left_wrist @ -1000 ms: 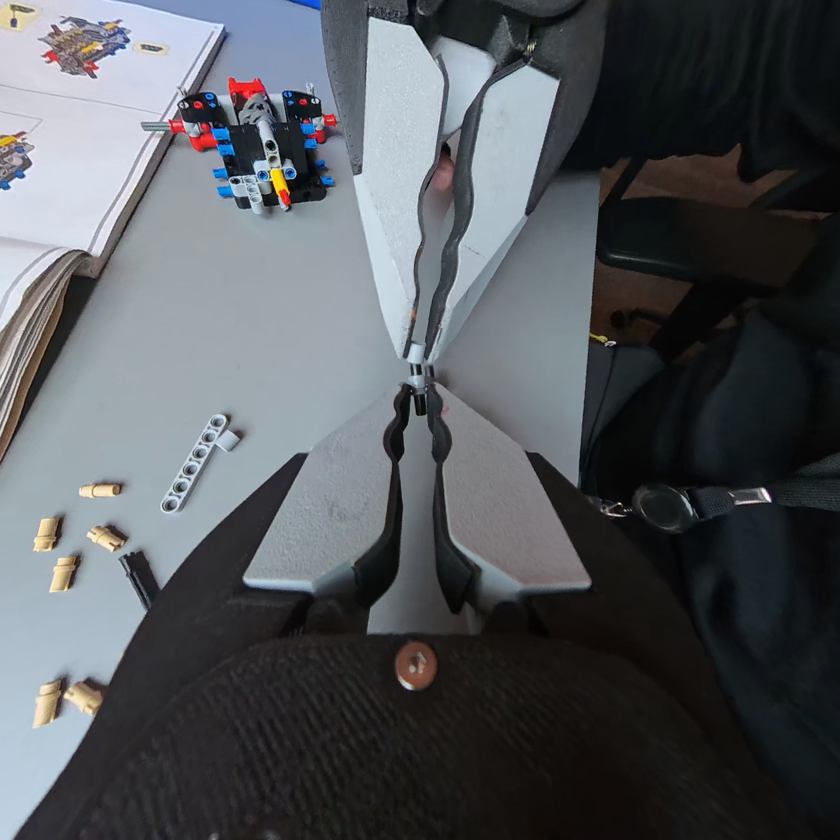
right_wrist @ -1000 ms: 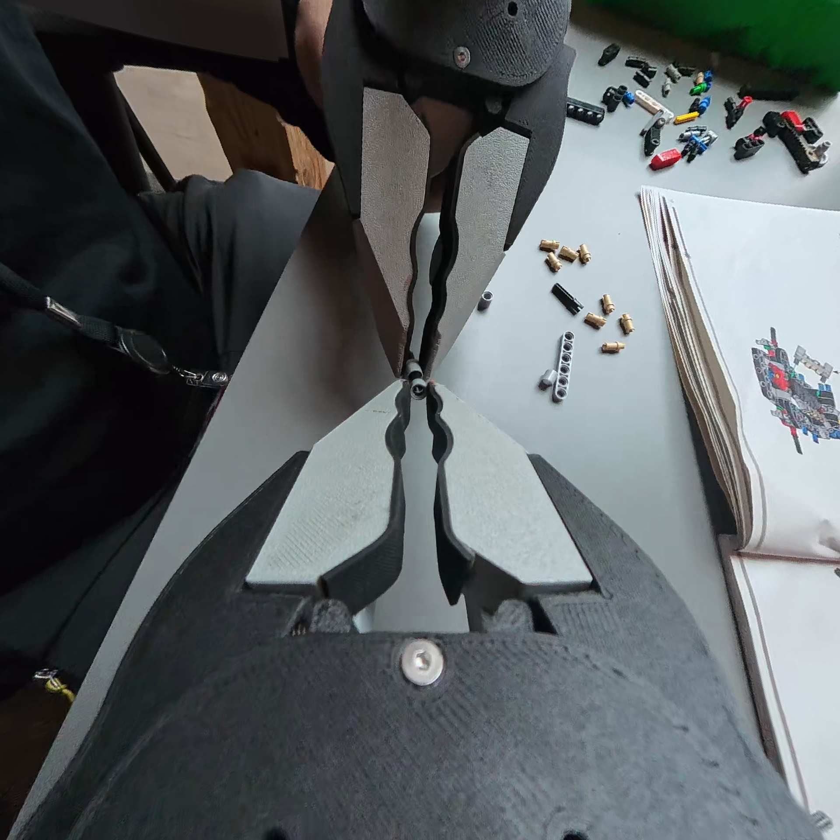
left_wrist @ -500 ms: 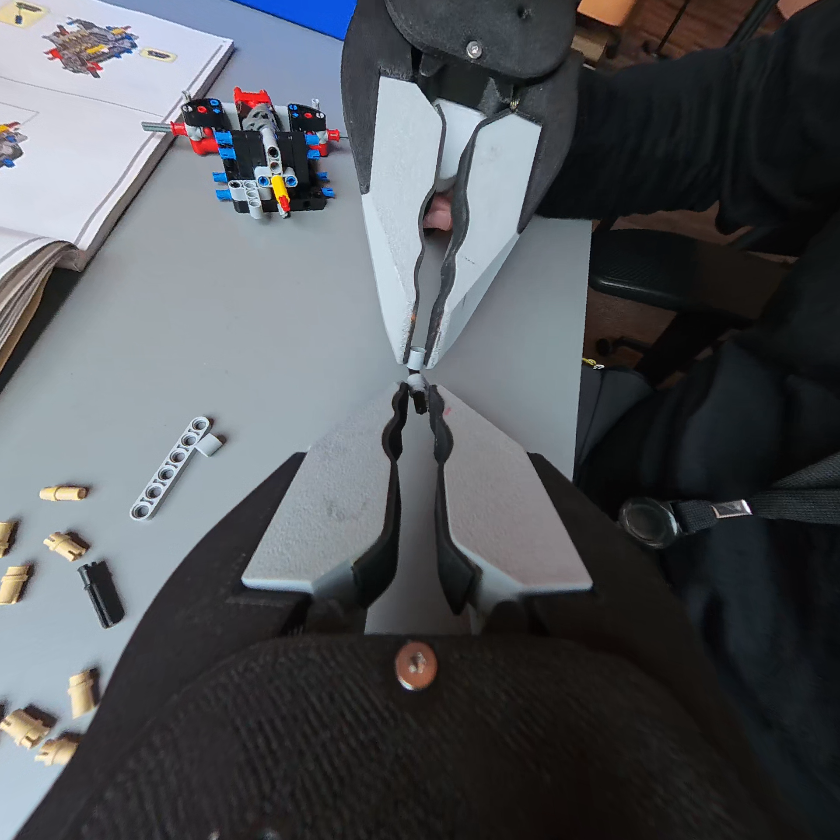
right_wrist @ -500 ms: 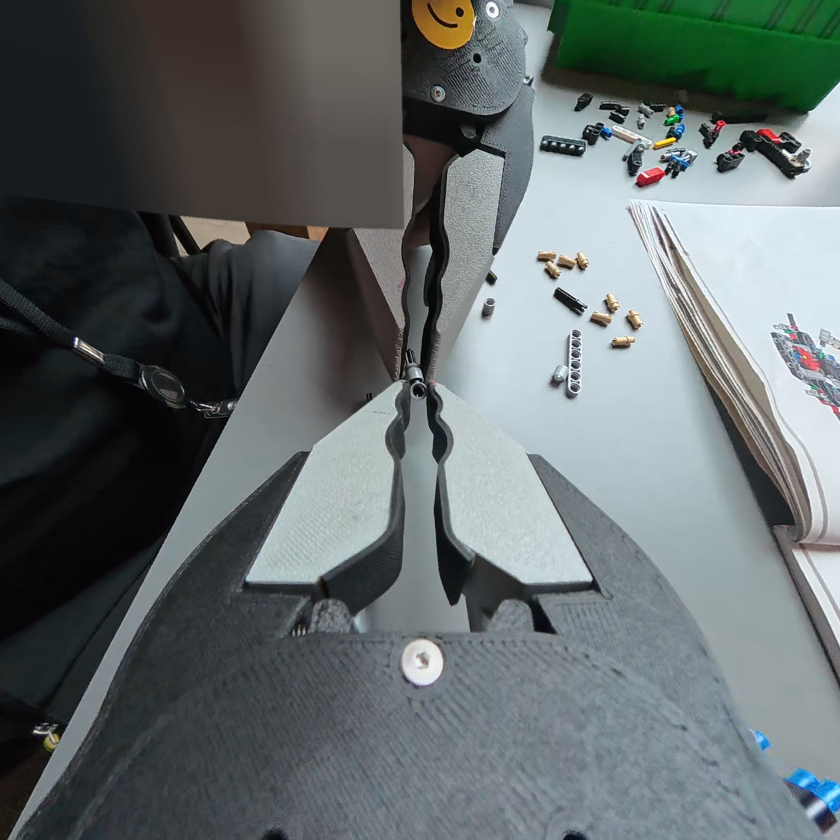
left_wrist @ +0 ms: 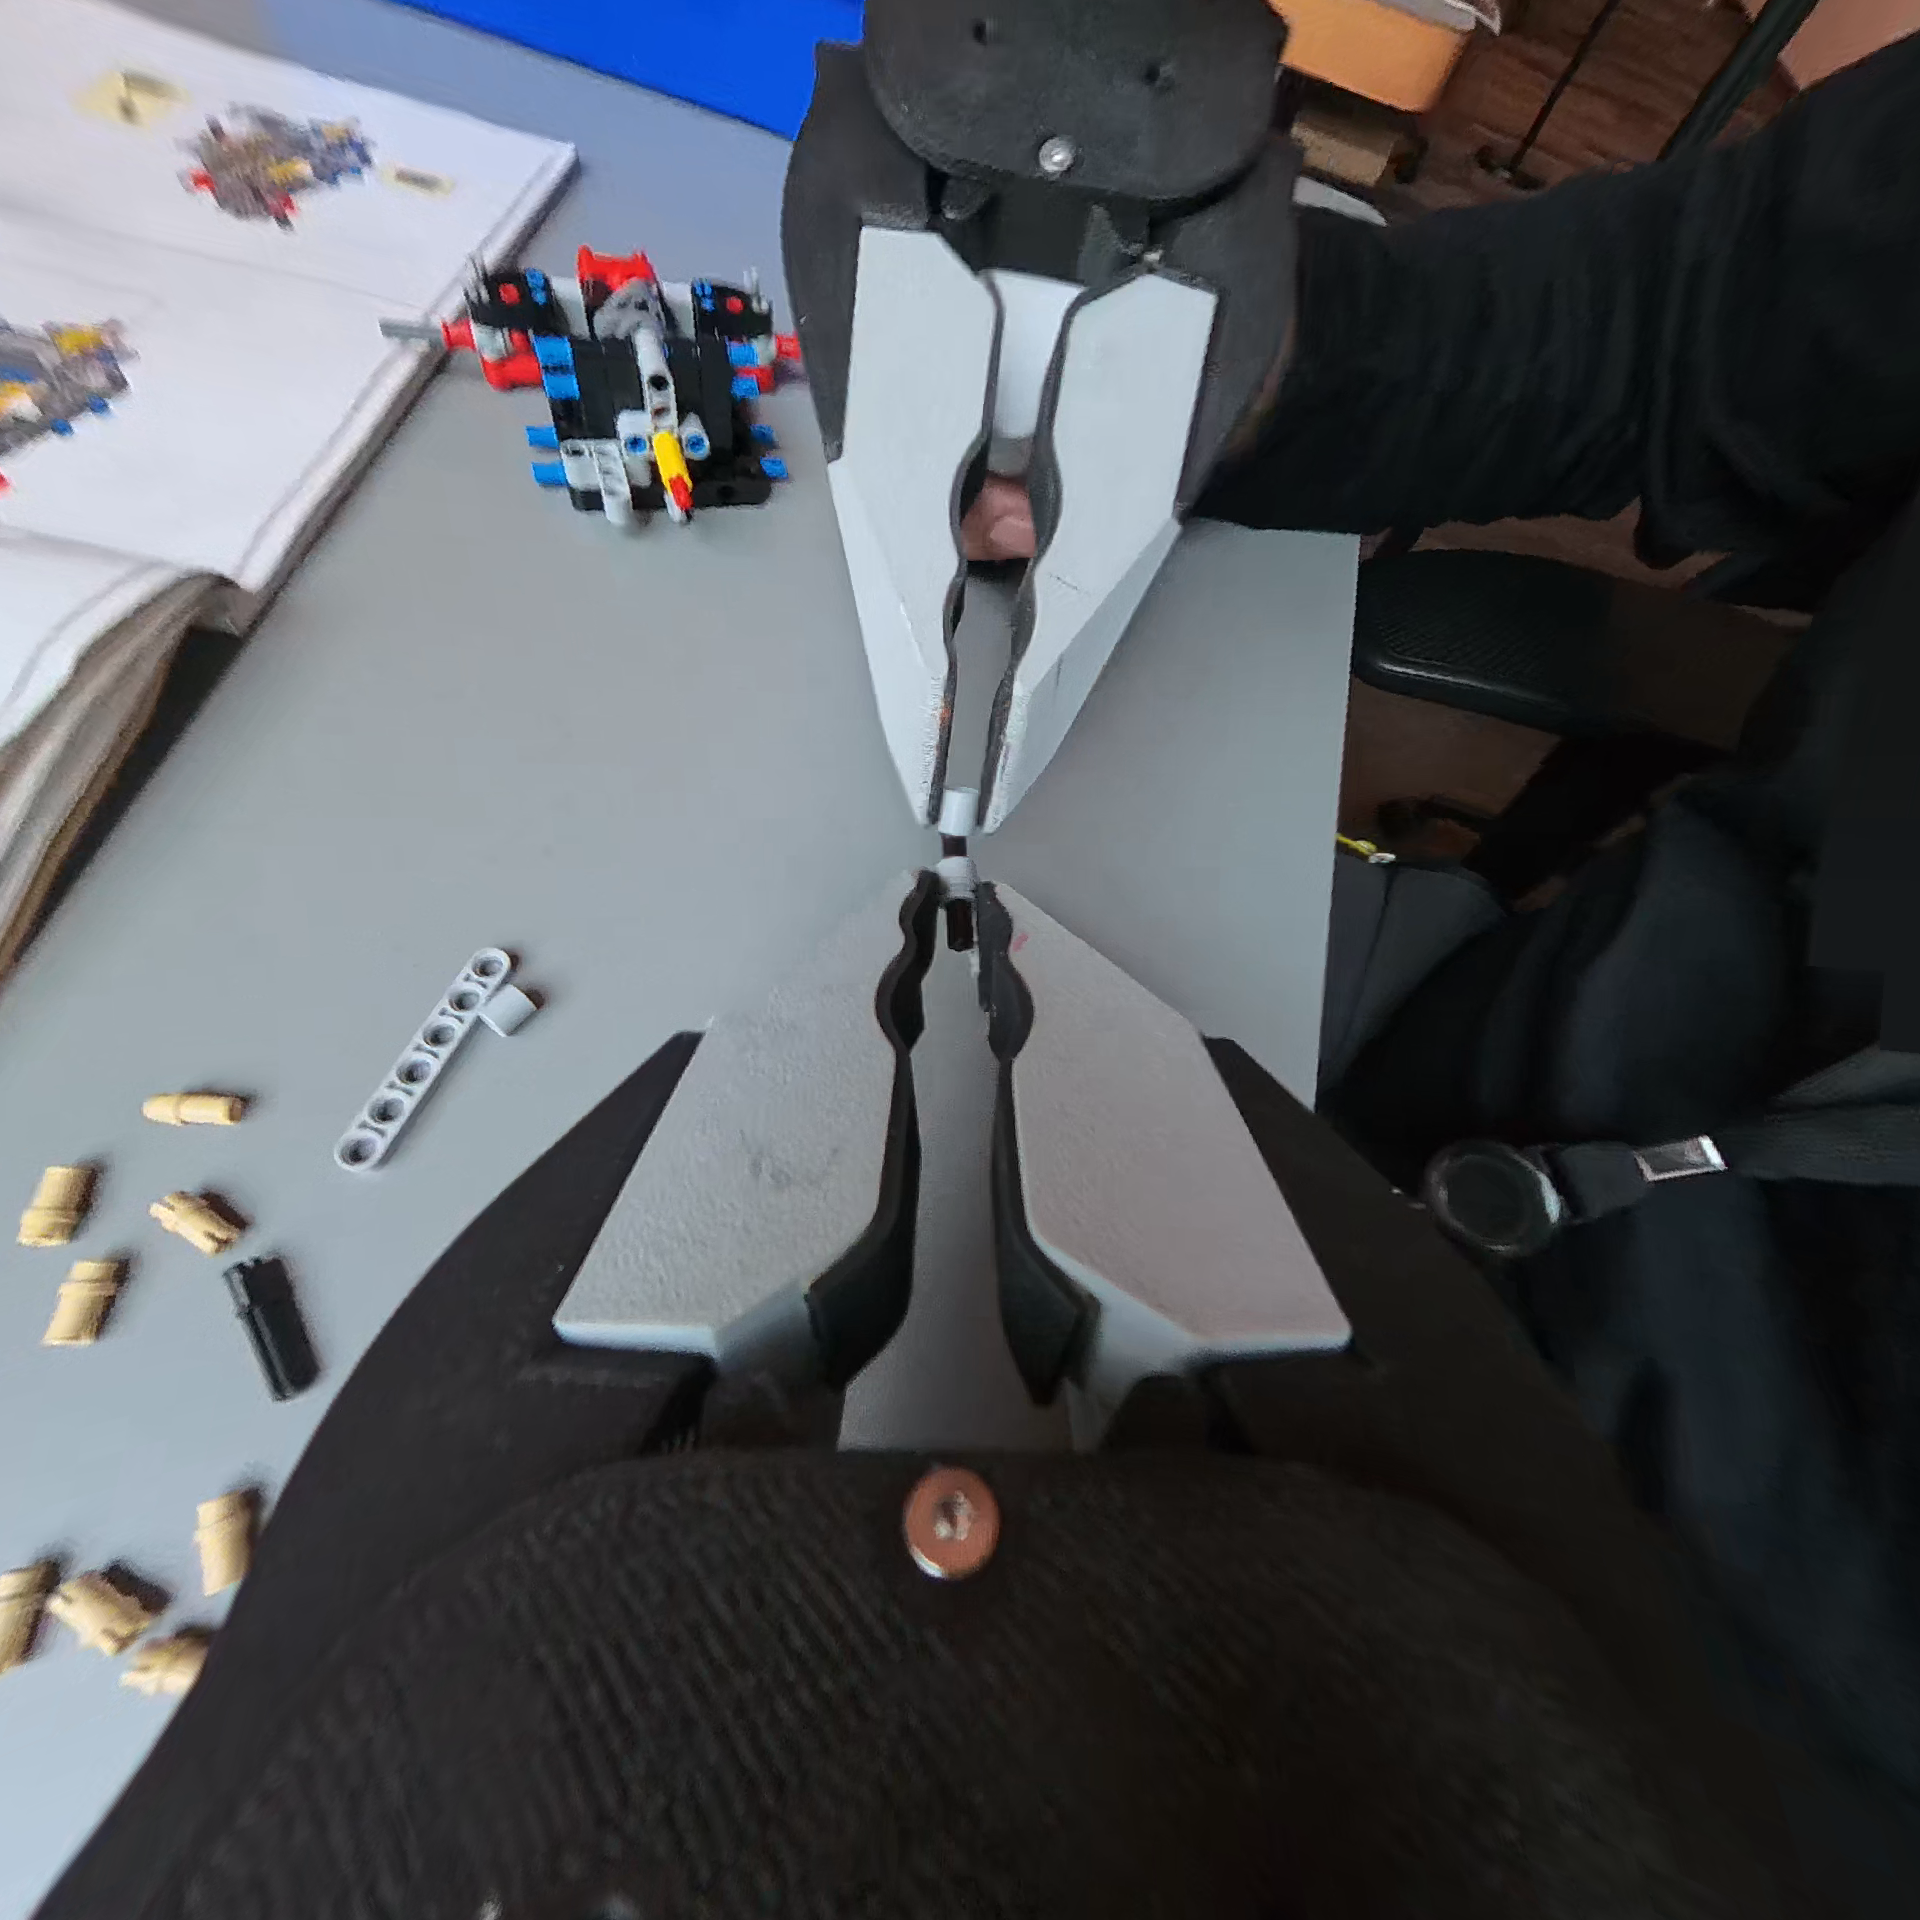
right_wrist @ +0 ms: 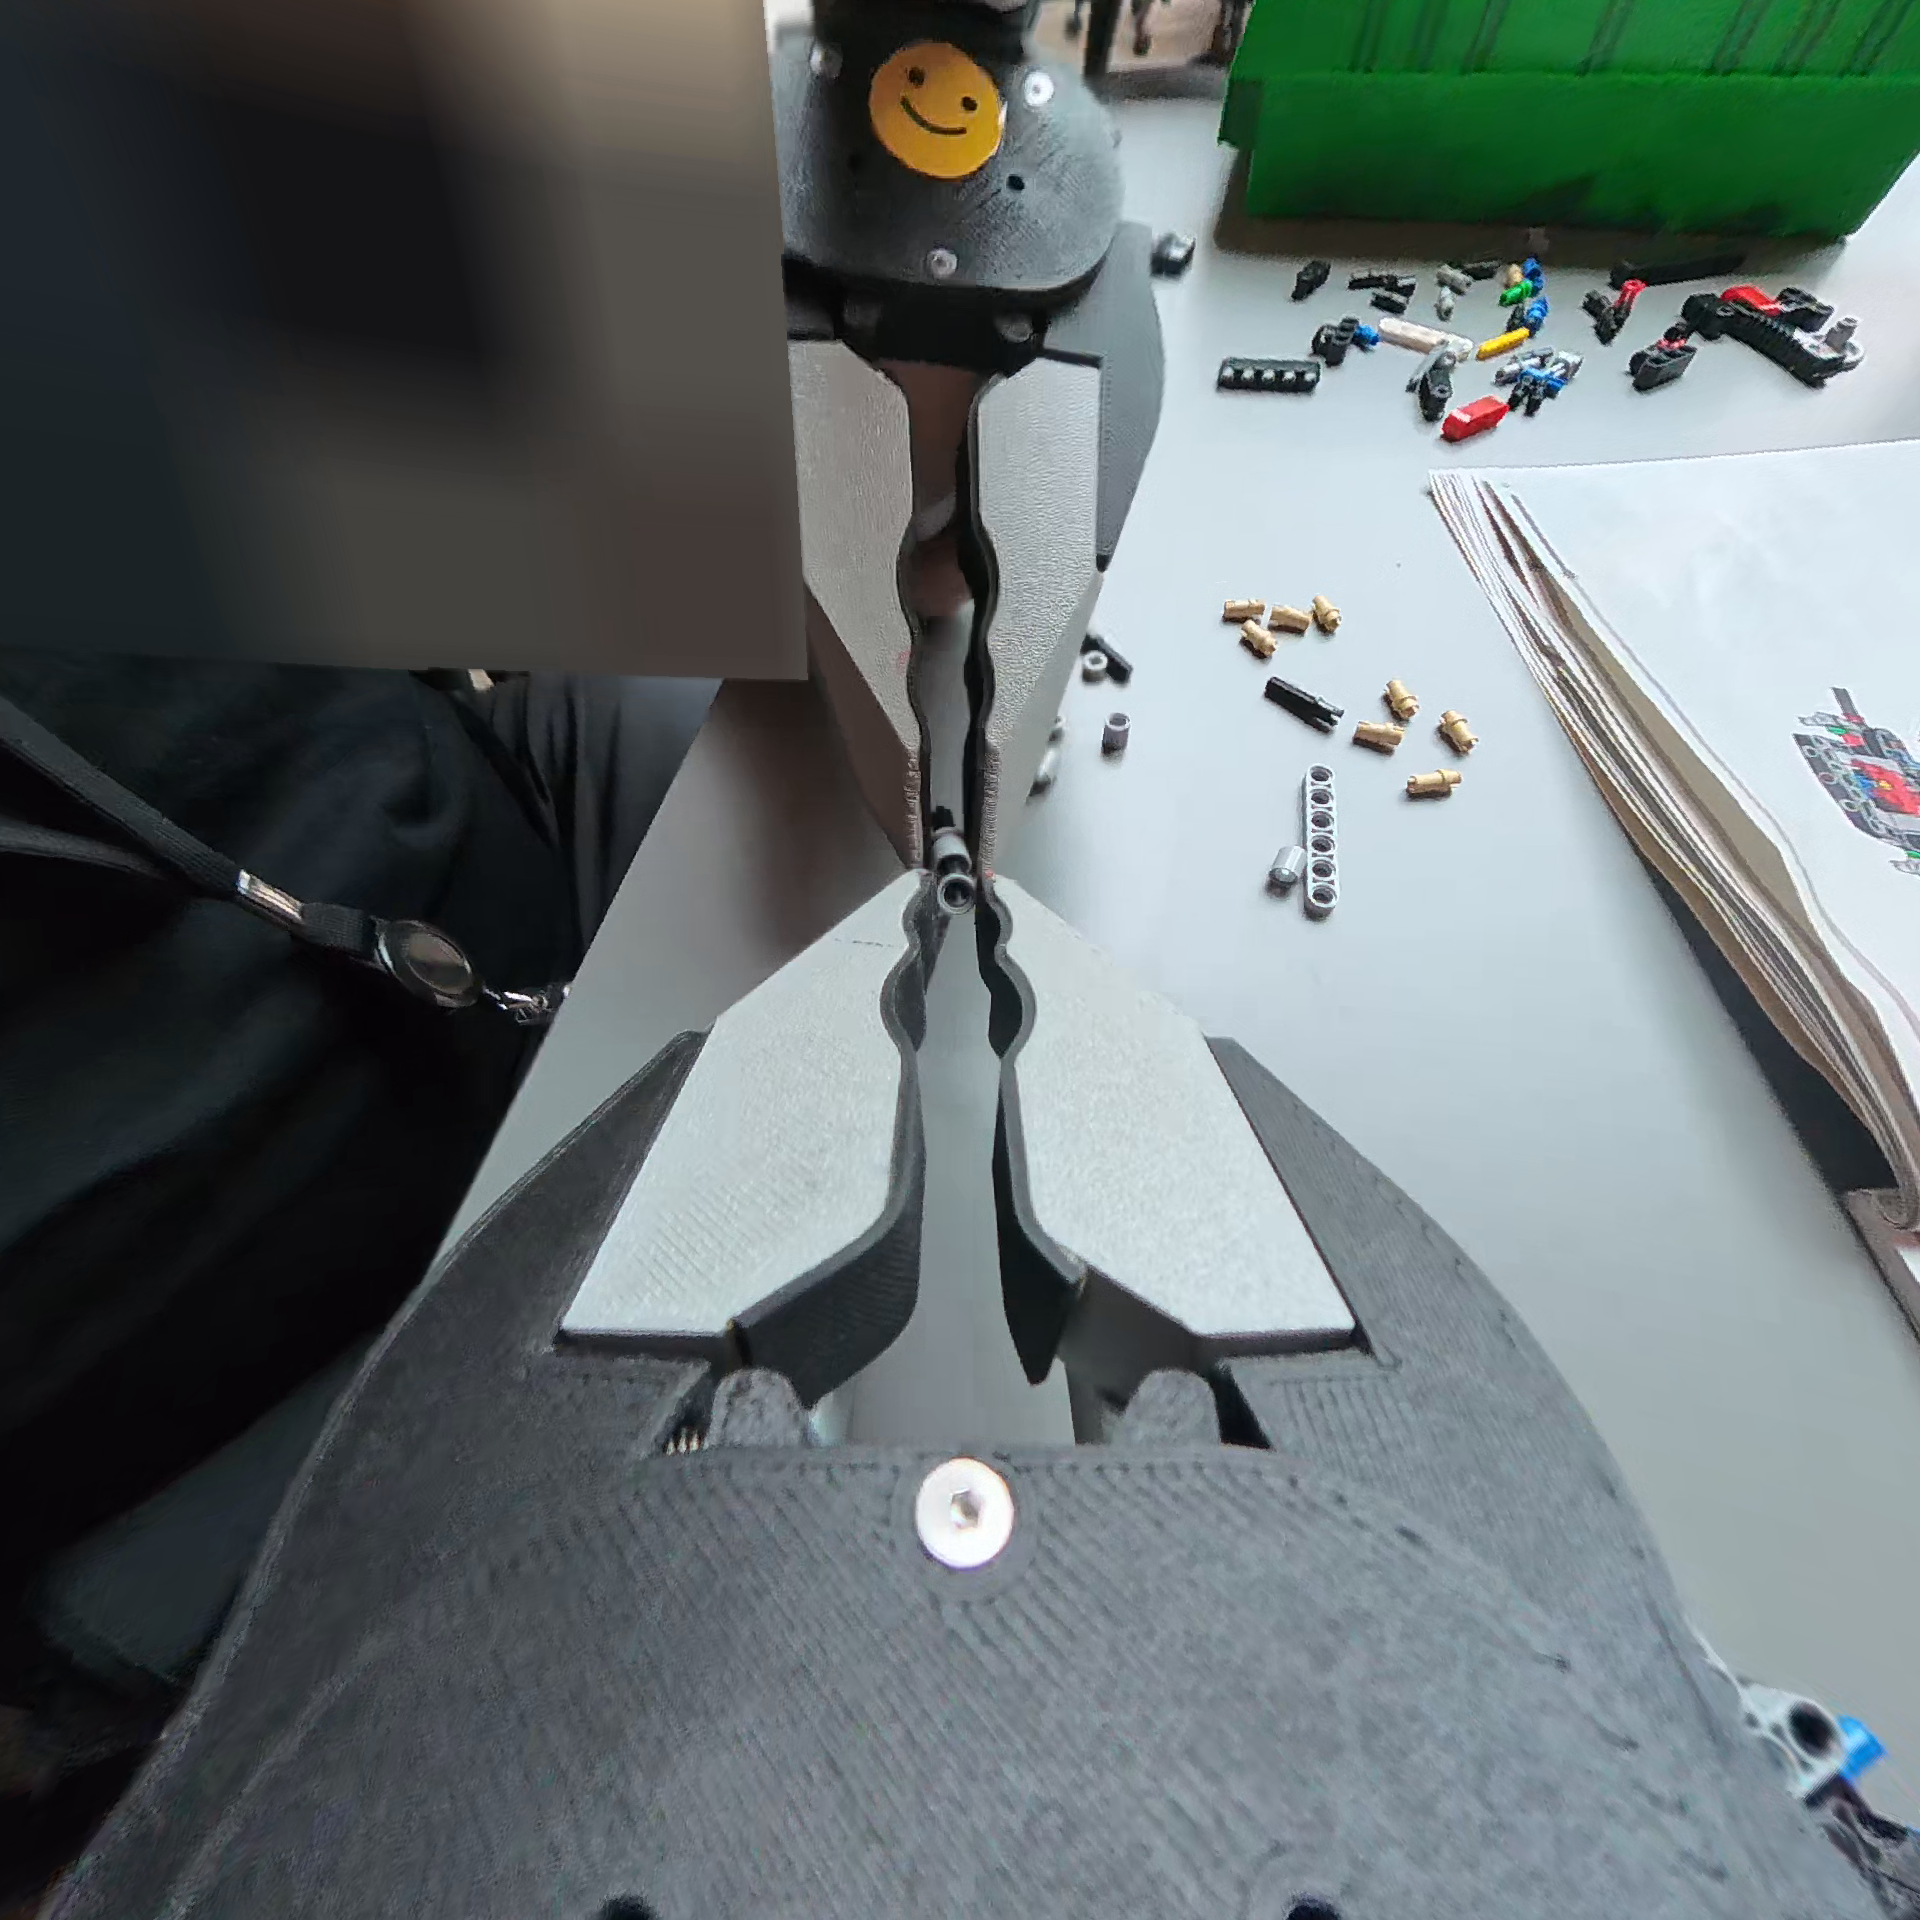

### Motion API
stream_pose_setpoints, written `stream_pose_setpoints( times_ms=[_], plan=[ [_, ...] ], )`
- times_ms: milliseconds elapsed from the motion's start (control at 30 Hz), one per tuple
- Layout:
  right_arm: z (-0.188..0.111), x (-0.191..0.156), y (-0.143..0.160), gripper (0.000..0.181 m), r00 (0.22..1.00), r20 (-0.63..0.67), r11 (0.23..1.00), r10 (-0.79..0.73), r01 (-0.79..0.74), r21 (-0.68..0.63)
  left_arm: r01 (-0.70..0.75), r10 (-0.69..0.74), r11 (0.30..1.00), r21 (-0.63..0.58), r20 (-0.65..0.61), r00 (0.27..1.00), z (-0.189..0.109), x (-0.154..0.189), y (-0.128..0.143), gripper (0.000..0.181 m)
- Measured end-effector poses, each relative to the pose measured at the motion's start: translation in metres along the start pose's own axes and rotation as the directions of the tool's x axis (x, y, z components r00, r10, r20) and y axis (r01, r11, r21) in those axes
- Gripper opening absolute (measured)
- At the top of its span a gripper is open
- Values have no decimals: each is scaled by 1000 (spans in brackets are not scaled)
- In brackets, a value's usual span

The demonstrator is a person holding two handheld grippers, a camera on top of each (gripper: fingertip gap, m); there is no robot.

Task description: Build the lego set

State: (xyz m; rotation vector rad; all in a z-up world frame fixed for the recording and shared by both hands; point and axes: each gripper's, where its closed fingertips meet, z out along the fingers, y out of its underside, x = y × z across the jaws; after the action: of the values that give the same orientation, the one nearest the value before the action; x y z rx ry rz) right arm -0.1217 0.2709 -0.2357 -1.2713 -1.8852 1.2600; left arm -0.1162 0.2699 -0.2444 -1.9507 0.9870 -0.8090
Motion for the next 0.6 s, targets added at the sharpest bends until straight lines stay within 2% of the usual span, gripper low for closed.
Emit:
stream_pose_setpoints(
  times_ms=[200, 267, 400, 600],
  plan=[
    [-11, -7, -31, 4, 980, 139, 961, 144, -172, 217, -216, 203, 967, 136, 103, 974, -10, 6, -19, 5],
    [-16, -7, -37, 4, 965, 187, 936, 185, -231, 265, -228, 207, 957, 179, 129, 970, -14, 5, -24, 4],
    [-20, 1, -40, 4, 958, 185, 916, 221, -269, 297, -213, 182, 939, 270, 134, 974, -25, 4, -34, 4],
    [-17, 3, -46, 4, 951, 190, 900, 244, -295, 322, -189, 149, 937, 294, 153, 977, -25, 0, -38, 5]
  ],
)
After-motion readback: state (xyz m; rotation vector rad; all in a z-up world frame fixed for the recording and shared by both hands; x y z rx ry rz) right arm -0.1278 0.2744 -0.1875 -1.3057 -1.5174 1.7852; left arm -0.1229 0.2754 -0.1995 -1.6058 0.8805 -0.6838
